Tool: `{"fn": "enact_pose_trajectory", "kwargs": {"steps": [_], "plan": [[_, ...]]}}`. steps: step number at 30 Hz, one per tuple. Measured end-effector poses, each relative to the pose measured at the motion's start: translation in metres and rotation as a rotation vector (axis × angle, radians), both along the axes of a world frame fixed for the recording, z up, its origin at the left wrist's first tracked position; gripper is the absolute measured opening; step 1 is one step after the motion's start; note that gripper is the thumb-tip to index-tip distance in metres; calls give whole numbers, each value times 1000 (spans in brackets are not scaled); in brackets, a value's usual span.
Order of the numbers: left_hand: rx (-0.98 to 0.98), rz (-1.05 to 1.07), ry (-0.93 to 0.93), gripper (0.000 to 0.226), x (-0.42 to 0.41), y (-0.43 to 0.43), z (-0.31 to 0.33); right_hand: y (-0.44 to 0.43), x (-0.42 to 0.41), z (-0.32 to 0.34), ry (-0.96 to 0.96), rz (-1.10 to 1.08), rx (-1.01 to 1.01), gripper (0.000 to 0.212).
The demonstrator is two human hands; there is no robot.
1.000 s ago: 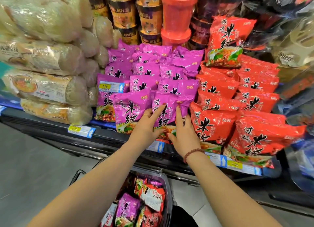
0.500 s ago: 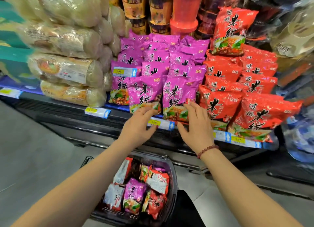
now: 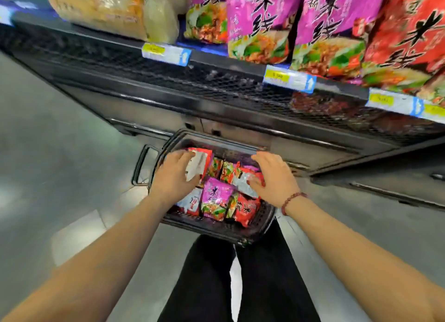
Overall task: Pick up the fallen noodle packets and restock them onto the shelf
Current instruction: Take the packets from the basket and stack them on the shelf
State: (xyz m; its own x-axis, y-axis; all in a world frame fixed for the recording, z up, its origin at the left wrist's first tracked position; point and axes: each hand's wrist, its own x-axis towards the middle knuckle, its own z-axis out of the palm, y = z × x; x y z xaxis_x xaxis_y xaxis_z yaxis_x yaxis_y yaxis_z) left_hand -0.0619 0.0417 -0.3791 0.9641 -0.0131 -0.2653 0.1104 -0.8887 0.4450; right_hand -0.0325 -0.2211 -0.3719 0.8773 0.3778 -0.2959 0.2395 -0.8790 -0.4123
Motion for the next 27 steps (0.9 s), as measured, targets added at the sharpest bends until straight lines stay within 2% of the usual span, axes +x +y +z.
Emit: {"fn": "enact_pose_trajectory", "kwargs": {"steps": [5,10,15,19,25,27], "plan": [[-31,121,172,69,-28,12,-71,15,-8,-77,262,-86,-5,63],[-126,296,261,78,-48,17,-145,33,-15,-167,513,-240,23,65],[-138,298,319,82,-56,17,-219,51,-27,-256,719,-590,204,58],[-120,222,350,88,-57,16,-262,62,-42,-317,757,-641,257,39],[-51,166,389,99,-56,24,-308,80,-57,-365,802,-887,477,62],[-62,184,426,99,-60,26,-317,91,-58,-369,833,-933,494,84]]}}
